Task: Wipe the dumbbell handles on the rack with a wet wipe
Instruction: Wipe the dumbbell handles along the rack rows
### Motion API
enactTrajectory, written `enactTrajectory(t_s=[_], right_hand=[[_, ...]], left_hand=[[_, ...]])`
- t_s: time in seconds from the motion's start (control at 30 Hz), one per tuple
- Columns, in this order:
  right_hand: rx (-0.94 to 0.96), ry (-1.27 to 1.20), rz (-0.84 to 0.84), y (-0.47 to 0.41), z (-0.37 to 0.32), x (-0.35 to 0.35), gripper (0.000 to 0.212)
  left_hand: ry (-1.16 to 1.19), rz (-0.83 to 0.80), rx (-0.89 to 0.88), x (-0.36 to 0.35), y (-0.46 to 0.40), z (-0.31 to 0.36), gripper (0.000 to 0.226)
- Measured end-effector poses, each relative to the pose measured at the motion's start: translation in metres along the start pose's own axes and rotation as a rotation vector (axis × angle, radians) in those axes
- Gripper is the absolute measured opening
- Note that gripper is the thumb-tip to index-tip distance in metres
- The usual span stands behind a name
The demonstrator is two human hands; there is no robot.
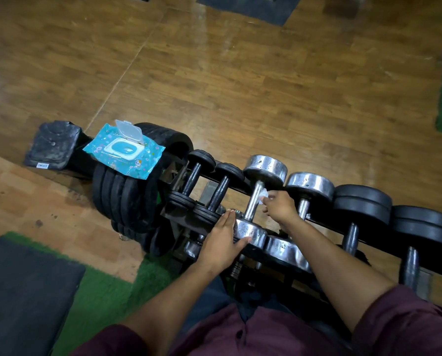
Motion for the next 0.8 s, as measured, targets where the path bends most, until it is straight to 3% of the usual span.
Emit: enactTrajectory(t_s=[0.1,0.2,0.33,0.47,0.8], right_hand=[[0.01,0.109,-0.095,-0.001,0.003,-0.013,0.031],[-0.017,0.035,-0.155,0.0,0.008,-0.016,0.015],[-0.049,-0.053,-0.119,-0.001,0.01,-0.014,0.037],[-0.126,-0.056,-0.25,0.01,0.017,-0.031,0.027],[-0.237,-0.156,-0.435,0.016,0.034,-0.043,0.035]], left_hand=[[0.001,-0.001,0.003,0.0,0.0,-0.001,0.094],[0.0,-0.001,0.004,0.0,-0.001,-0.001,0.093],[0.006,0.0,0.008,-0.002,0.0,-0.001,0.094],[-0.006,0.0,0.007,-0.001,-0.001,-0.001,0.094],[-0.008,-0.004,-0.002,0.0,-0.001,-0.001,0.093]])
Point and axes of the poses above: each hand's wrist, its own y-axis away from the middle knuckle, its own x-axis out of the back of the hand, z = x × y, the point moved 9 cm from there along -y, towards the middle knuckle, and after that the axes turned 4 degrees about -x, right-handed, at the moved point
